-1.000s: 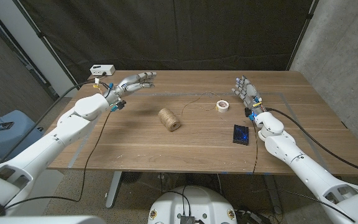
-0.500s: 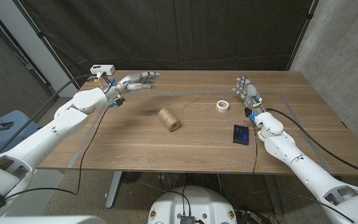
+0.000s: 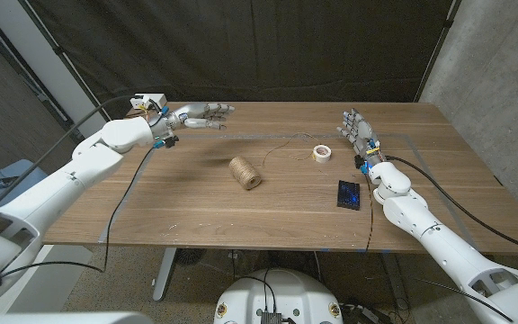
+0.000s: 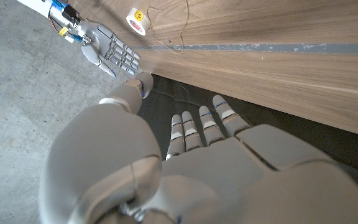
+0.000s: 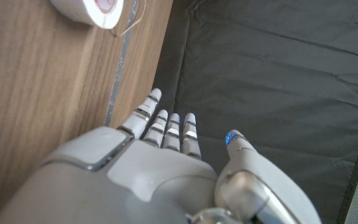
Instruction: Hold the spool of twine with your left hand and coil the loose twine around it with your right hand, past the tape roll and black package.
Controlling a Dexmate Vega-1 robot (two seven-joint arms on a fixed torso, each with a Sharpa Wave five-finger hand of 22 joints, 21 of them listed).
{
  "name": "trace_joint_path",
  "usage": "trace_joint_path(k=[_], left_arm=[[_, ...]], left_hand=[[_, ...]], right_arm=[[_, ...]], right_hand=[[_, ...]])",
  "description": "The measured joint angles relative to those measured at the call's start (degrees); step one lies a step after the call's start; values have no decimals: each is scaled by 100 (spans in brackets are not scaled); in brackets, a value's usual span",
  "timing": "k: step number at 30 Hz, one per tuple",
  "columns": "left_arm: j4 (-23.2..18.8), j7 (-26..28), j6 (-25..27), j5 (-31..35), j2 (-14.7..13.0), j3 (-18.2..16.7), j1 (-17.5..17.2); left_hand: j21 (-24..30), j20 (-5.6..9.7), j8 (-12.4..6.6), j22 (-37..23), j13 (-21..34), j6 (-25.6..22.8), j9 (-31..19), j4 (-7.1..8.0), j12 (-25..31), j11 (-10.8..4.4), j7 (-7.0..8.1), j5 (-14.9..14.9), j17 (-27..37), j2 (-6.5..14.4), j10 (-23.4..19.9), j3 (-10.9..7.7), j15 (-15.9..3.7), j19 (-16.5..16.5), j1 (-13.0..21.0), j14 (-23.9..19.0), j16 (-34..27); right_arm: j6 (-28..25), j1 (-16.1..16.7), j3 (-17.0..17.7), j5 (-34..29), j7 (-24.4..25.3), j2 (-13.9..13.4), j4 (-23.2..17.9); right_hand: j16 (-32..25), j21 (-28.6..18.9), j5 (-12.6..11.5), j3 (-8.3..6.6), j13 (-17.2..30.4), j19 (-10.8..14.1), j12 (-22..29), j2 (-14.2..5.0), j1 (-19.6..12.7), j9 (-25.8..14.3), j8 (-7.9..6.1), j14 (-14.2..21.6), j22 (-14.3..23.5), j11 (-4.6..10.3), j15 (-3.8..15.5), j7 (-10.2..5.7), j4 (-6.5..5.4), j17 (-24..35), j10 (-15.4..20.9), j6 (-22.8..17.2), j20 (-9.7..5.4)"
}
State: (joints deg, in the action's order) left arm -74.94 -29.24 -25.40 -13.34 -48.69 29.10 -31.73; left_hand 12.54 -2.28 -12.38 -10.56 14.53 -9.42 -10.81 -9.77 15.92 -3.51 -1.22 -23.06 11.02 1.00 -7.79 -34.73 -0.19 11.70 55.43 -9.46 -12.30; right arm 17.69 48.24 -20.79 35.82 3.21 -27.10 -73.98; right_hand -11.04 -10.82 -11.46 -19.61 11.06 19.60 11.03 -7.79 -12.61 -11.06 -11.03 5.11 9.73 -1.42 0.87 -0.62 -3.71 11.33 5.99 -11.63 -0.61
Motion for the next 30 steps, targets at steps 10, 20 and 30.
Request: trace_joint_path(k=[10,20,30], left_arm=[[-89,-261,70,332,-84,143,306],[-148,-616,137,605,-139,290,647],[-191,-982,150,873,-159,455,976]], left_hand=[[46,9,-37,0,78,-138,0,31,44,-18,30,89,33,-23,-125,166,-51,101,23,-132,-63],[50,-14,-37,-26,132,-225,1,45,105,-39,20,167,58,-23,-208,315,-52,185,23,-193,-106],[81,-7,-37,-26,182,-225,1,22,127,-58,20,252,85,-78,-226,418,-113,192,78,-255,-128]], right_arm=[[11,-17,12,18,-30,2,31],[37,-31,24,53,-37,39,82],[60,-67,25,75,-67,72,122]], right_hand=[[0,0,0,-32,0,-2,0,25,25,0,0,-27,0,0,-27,0,-32,0,0,0,45],[0,-22,0,-32,0,-9,0,31,31,0,0,-6,0,-30,-48,0,-32,-1,-30,-1,52],[0,-22,0,-32,8,-9,-26,31,31,0,0,-27,0,-51,-70,0,-32,-1,-93,61,52]])
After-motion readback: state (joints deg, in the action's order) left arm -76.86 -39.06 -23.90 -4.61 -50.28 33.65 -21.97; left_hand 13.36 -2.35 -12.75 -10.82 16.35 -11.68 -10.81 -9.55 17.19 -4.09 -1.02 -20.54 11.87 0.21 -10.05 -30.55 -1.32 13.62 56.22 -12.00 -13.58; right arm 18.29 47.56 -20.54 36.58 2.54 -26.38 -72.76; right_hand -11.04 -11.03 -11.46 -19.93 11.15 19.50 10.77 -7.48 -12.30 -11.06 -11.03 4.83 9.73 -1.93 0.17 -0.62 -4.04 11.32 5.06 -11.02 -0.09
